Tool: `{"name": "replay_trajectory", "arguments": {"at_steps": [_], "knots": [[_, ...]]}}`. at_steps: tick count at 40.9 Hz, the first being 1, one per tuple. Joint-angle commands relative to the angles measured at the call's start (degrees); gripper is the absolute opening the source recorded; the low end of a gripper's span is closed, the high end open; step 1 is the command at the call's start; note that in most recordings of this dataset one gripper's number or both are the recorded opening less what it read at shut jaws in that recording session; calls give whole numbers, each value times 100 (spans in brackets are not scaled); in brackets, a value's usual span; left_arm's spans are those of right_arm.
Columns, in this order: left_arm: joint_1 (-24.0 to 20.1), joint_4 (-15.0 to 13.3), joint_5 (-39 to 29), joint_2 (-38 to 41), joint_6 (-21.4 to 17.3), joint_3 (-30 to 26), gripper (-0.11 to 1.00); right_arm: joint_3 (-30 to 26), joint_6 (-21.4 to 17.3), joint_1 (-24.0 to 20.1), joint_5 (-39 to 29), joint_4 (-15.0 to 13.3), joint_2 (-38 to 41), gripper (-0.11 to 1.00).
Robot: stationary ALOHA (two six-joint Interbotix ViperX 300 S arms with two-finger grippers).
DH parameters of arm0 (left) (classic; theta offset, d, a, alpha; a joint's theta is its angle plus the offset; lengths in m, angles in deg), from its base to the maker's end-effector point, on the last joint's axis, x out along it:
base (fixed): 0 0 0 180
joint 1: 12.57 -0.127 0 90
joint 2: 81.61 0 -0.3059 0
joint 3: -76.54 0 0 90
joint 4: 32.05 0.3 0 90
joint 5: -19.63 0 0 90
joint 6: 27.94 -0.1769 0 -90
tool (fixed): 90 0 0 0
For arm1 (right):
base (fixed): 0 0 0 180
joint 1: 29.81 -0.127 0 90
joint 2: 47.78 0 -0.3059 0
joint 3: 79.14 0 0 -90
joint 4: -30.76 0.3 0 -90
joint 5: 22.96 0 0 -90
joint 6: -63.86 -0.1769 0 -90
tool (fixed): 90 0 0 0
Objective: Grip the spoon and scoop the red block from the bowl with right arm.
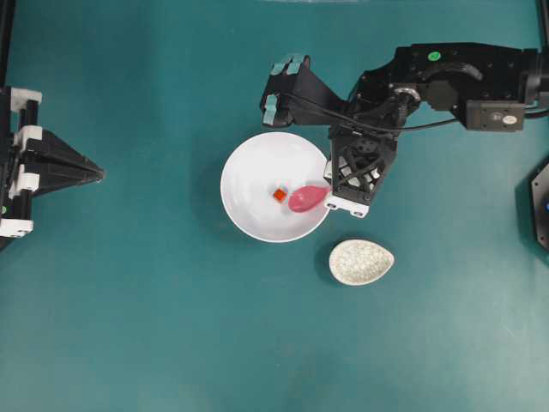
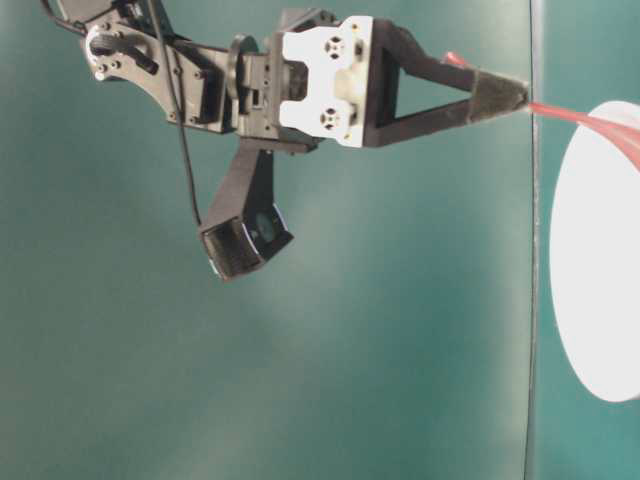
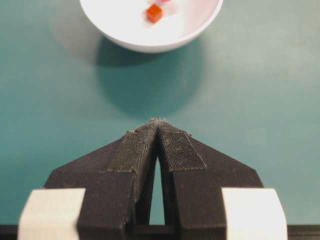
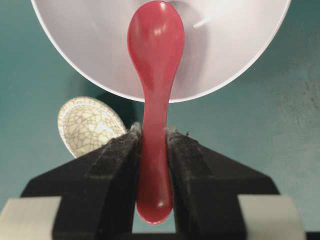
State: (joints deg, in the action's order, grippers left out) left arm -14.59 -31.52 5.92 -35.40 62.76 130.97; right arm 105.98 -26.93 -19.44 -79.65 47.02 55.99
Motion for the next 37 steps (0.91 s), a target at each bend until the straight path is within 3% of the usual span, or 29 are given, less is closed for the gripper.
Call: {"name": "replay_trajectory", "arguments": {"at_steps": [1,37], "knots": [[-18,18,35,18,9,-167,0,-167,18,-9,35,-9,-62,24],[-18,18,62,18,9,-167,0,-642,-26,35,835,-176,492,24]]}}
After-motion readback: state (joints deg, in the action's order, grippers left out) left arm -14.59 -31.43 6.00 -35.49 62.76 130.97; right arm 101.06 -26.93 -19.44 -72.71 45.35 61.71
